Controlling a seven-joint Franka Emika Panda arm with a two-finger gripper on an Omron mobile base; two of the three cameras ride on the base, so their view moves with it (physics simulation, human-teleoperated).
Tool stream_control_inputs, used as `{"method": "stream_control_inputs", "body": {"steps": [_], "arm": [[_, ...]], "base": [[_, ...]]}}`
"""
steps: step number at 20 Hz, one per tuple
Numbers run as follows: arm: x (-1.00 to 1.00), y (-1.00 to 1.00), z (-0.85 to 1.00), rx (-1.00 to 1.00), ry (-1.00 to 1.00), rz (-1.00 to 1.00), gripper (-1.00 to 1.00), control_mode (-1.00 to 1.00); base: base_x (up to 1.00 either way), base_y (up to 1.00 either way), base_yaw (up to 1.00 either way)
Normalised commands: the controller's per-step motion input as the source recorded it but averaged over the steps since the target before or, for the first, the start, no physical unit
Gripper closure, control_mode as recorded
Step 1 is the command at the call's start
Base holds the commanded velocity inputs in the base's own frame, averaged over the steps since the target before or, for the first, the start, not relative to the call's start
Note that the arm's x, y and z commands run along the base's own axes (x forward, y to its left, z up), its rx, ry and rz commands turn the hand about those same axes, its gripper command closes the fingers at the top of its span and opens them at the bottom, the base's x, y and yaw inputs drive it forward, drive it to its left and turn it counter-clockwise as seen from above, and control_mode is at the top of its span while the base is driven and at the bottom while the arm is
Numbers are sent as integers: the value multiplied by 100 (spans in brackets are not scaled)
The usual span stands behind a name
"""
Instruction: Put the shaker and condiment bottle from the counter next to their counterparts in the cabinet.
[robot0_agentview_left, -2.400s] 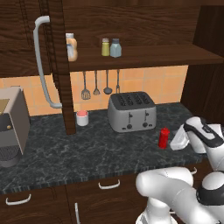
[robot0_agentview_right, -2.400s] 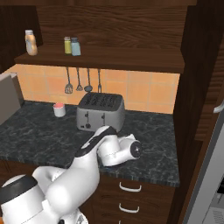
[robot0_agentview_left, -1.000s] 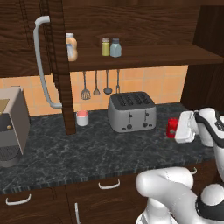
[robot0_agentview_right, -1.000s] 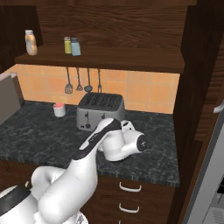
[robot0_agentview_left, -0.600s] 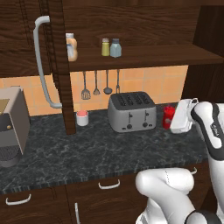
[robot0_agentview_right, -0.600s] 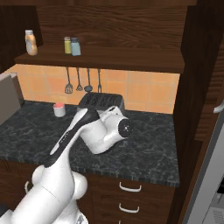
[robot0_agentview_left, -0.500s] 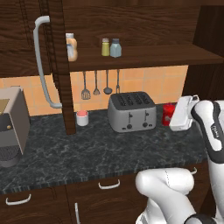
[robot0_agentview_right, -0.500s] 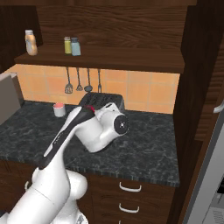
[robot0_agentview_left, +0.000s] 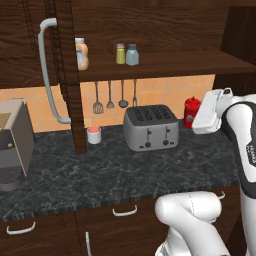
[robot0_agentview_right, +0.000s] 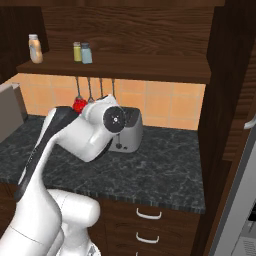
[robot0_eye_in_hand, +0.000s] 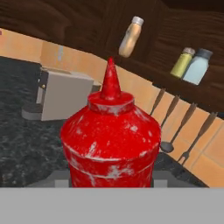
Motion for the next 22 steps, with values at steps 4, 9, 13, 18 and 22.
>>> {"method": "stream_control_inputs", "body": {"steps": [4,9,13,18,22], "arm": [[-12,37,100,0,0,0,100,-100],[-13,31,100,0,0,3,100,-100],[-27,47,57,0,4,9,100,-100],[-6,54,19,2,0,1,100,-100],[0,42,45,5,-1,0,100,-100]], "base": [[0,0,0],[0,0,0],[0,0,0],[0,0,0],[0,0,0]]}}
